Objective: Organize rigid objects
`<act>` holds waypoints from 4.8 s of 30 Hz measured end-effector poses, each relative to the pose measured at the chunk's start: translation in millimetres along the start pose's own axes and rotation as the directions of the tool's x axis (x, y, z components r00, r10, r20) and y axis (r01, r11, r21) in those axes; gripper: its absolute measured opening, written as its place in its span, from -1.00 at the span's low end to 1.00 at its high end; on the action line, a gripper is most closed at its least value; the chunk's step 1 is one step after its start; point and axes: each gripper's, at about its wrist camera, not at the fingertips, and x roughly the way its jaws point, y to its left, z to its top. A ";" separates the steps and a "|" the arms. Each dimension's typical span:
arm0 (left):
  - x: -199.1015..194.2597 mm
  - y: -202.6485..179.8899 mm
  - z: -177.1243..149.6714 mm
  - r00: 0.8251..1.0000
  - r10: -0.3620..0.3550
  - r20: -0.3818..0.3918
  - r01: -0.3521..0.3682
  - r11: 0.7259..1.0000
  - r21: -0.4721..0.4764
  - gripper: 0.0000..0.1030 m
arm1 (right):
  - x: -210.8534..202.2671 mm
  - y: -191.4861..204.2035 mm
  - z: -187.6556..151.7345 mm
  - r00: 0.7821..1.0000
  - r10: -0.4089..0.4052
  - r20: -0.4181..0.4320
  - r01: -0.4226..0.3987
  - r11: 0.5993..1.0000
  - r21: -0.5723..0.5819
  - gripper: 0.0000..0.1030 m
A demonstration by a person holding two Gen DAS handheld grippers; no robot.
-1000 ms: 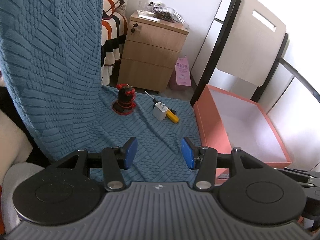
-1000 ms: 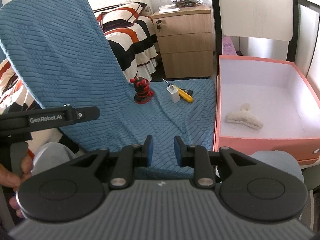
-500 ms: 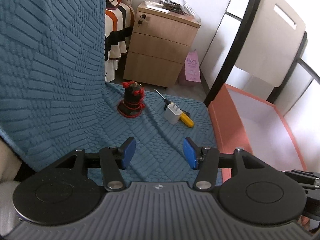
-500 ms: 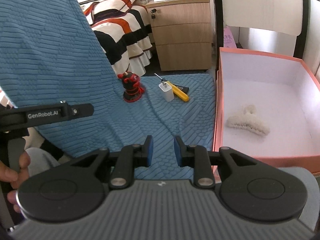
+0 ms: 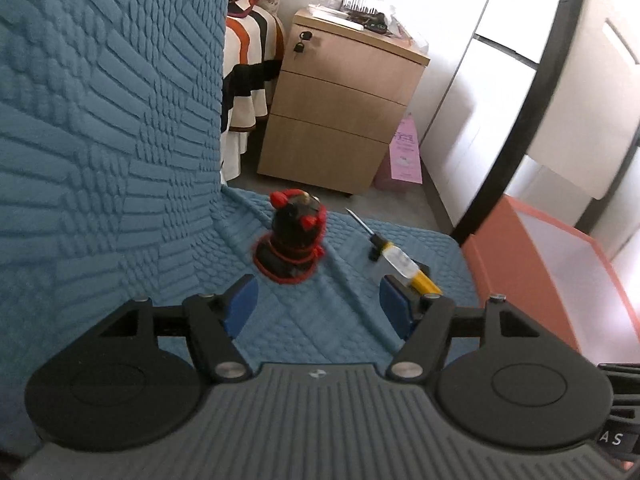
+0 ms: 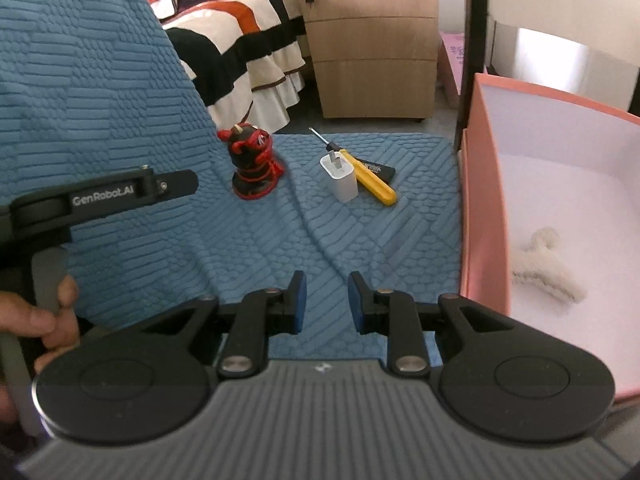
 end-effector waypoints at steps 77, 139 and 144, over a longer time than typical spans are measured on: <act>110.8 17.8 21.7 0.994 -0.029 -0.102 0.032 0.999 0.034 0.18 | 105.2 -1.7 33.5 0.989 -0.059 -0.138 0.055 0.998 -0.031 -0.42; -103.9 -112.0 -2.9 0.986 -0.166 -0.032 0.167 0.986 0.020 0.18 | -103.0 -27.6 0.5 0.991 -0.066 0.120 0.068 0.998 -0.018 -0.42; -105.2 -140.6 -0.8 0.979 -0.200 -0.032 0.202 0.978 0.045 0.18 | -118.6 -49.1 0.3 0.984 -0.089 0.152 0.088 0.996 0.018 -0.42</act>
